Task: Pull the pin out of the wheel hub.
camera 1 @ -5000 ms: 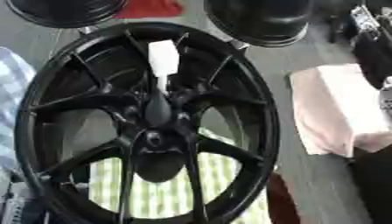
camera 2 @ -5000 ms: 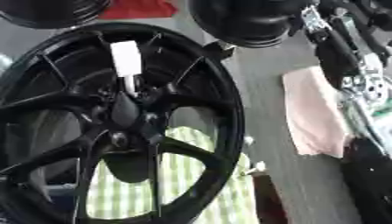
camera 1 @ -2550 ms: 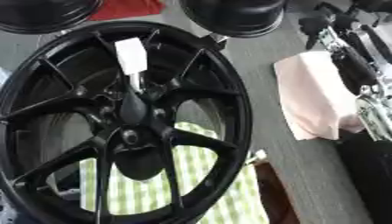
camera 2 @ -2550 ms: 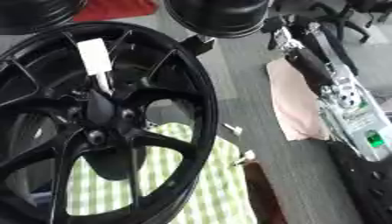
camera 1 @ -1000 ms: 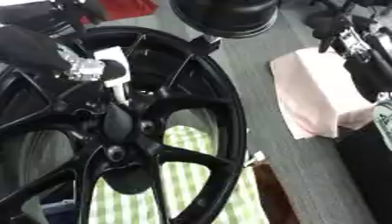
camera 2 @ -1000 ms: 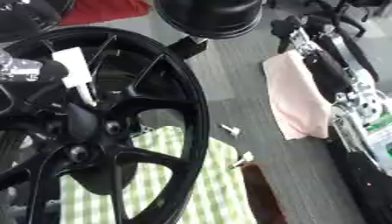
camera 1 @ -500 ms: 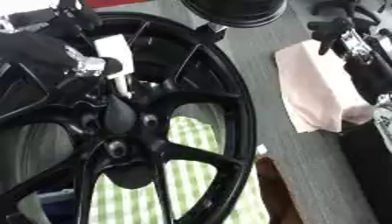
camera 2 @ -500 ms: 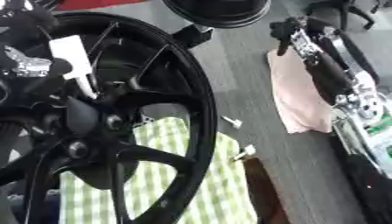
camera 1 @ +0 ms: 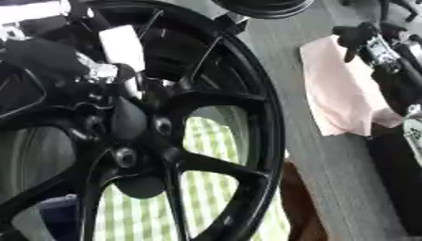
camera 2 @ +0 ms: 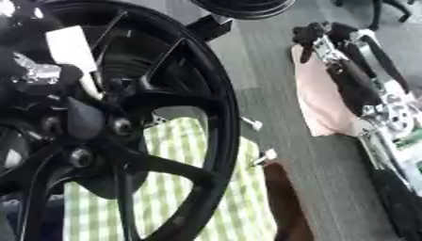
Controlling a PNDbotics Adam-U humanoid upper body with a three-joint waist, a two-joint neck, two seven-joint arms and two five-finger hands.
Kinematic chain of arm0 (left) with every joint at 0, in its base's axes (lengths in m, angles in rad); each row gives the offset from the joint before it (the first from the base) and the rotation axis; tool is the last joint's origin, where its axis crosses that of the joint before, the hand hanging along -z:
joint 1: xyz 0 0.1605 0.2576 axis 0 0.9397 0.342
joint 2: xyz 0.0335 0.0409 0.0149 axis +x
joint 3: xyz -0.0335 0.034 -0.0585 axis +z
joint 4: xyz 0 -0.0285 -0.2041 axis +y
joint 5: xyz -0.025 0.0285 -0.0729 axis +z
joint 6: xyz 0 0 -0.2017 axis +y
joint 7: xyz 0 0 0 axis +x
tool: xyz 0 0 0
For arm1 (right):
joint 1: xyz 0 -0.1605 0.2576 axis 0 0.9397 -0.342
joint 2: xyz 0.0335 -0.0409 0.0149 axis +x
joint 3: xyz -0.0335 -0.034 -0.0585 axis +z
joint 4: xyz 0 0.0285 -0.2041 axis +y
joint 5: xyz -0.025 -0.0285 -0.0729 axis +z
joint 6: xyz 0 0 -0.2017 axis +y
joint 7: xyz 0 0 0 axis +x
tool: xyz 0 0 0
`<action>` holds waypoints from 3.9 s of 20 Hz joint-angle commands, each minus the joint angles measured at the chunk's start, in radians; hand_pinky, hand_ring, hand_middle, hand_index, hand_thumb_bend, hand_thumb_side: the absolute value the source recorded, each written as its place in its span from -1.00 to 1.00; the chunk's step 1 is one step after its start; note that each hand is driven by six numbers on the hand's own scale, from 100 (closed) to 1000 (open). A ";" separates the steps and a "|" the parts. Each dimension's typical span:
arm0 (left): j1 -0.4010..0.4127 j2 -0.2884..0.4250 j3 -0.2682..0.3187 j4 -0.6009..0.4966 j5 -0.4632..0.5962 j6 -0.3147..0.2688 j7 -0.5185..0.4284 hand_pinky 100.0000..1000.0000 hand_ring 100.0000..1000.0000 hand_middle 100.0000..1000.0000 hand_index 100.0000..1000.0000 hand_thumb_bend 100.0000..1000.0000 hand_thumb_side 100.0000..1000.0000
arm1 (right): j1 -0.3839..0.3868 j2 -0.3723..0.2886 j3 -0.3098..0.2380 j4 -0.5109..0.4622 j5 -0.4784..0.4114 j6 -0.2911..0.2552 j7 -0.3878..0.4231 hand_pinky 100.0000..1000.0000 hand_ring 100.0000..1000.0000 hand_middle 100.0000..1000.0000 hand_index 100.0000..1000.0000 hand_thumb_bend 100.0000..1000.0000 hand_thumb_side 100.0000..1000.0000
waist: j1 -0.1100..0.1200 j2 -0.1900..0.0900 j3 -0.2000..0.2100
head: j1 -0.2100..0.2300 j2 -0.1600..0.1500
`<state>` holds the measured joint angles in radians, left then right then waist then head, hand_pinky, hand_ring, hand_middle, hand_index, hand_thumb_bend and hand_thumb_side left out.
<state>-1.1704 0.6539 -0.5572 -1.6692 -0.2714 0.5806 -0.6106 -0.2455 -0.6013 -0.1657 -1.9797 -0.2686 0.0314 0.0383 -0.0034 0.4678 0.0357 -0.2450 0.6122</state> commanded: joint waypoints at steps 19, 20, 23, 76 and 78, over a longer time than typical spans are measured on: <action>-0.017 0.018 -0.001 -0.031 0.093 -0.053 -0.013 0.66 0.21 0.07 0.39 -0.64 -0.25 | -0.013 0.001 -0.014 -0.020 0.011 0.015 -0.002 0.88 0.78 -0.39 0.12 -1.00 0.25 | -0.001 -0.015 -0.005 | 0.006 -0.023; -0.017 0.019 -0.002 -0.032 0.092 -0.053 -0.017 0.66 0.21 0.07 0.39 -0.62 -0.27 | -0.013 0.001 -0.014 -0.020 0.012 0.015 -0.002 0.88 0.78 -0.39 0.12 -1.00 0.25 | -0.001 -0.015 -0.005 | 0.006 -0.021; -0.017 0.022 -0.004 -0.038 0.089 -0.054 -0.035 0.66 0.24 0.10 0.42 -0.65 -0.41 | -0.011 0.002 -0.014 -0.020 0.011 0.017 -0.003 0.88 0.78 -0.38 0.12 -1.00 0.25 | -0.001 -0.017 -0.002 | 0.005 -0.019; 0.487 0.412 0.584 0.002 0.396 -0.056 0.447 0.63 -0.04 -0.26 -0.10 -1.00 -0.37 | 0.115 0.003 -0.118 -0.020 -0.012 -0.048 -0.123 0.87 0.77 -0.38 0.12 -1.00 0.15 | -0.096 -0.146 0.231 | -0.174 0.066; 0.533 0.378 0.599 0.032 0.393 -0.066 0.475 0.66 -0.02 -0.21 -0.03 -1.00 -0.35 | 0.112 0.007 -0.118 -0.020 -0.013 -0.047 -0.123 0.87 0.77 -0.38 0.12 -1.00 0.15 | -0.101 -0.144 0.232 | -0.172 0.063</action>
<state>-0.6299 1.0222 0.0137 -1.6483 0.1298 0.5200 -0.1547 -0.1251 -0.5759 -0.2708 -1.9797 -0.2747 -0.0158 -0.0819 -0.1118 0.3396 0.2672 -0.4163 0.6905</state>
